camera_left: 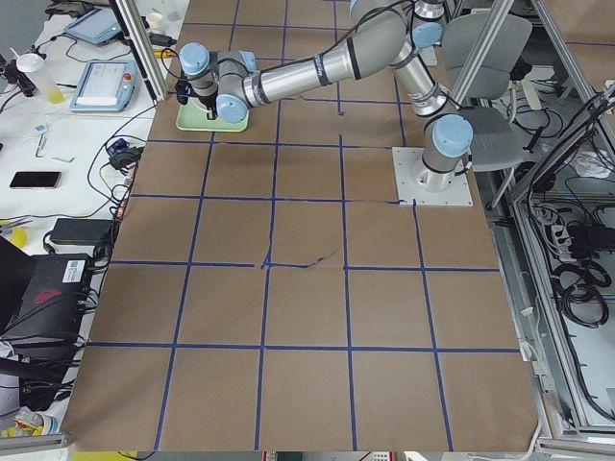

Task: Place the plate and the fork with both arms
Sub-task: 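Carry the plate with the left gripper onto the mint-green tray, then open the left gripper and withdraw it from the plate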

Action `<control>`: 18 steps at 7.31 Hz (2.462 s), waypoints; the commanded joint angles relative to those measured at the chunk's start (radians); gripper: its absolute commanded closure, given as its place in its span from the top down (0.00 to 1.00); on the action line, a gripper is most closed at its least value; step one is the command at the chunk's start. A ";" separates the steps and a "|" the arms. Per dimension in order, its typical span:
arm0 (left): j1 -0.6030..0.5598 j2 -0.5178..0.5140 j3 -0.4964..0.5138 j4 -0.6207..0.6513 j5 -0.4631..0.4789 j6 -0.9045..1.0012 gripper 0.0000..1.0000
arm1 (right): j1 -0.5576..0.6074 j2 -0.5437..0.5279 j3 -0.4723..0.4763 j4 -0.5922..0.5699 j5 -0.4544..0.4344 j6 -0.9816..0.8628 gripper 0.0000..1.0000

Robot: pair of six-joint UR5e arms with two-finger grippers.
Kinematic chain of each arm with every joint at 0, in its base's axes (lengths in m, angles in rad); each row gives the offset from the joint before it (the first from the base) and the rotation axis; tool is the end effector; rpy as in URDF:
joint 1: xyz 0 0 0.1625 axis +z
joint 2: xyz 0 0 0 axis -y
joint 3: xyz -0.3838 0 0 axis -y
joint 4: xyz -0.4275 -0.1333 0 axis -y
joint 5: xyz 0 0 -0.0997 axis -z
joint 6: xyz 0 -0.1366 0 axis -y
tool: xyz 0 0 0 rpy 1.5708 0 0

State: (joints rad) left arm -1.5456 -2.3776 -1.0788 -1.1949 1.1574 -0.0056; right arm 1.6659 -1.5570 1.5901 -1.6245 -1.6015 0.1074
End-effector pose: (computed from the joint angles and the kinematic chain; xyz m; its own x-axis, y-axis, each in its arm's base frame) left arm -0.1682 -0.7953 0.1769 -0.9159 -0.0041 0.4013 -0.0303 0.9978 -0.0588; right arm 0.1793 -0.5204 0.3977 -0.9995 0.0129 0.0283 0.0123 0.9996 -0.0238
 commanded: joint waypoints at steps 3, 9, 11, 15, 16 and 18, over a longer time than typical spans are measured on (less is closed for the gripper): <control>-0.060 -0.110 0.077 0.003 0.011 -0.011 0.00 | 0.000 0.000 0.001 0.000 0.000 0.000 1.00; -0.054 -0.010 -0.119 0.224 0.011 -0.089 1.00 | 0.000 0.002 -0.001 -0.002 -0.002 0.000 1.00; -0.010 0.145 -0.167 0.027 0.158 -0.085 1.00 | 0.000 0.000 0.001 -0.002 -0.002 0.000 1.00; -0.004 0.514 -0.344 -0.180 0.326 -0.115 1.00 | 0.000 0.000 0.001 -0.002 -0.002 0.000 1.00; -0.020 0.608 -0.407 -0.181 0.334 -0.161 1.00 | 0.000 0.002 0.001 -0.002 -0.003 0.002 1.00; -0.065 0.775 -0.566 -0.186 0.390 -0.169 1.00 | 0.000 0.002 -0.002 -0.002 -0.002 0.000 1.00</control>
State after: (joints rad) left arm -1.5877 -1.7073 -1.5405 -1.3774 1.5236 -0.1654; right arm 1.6659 -1.5557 1.5894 -1.6260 -1.6034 0.1078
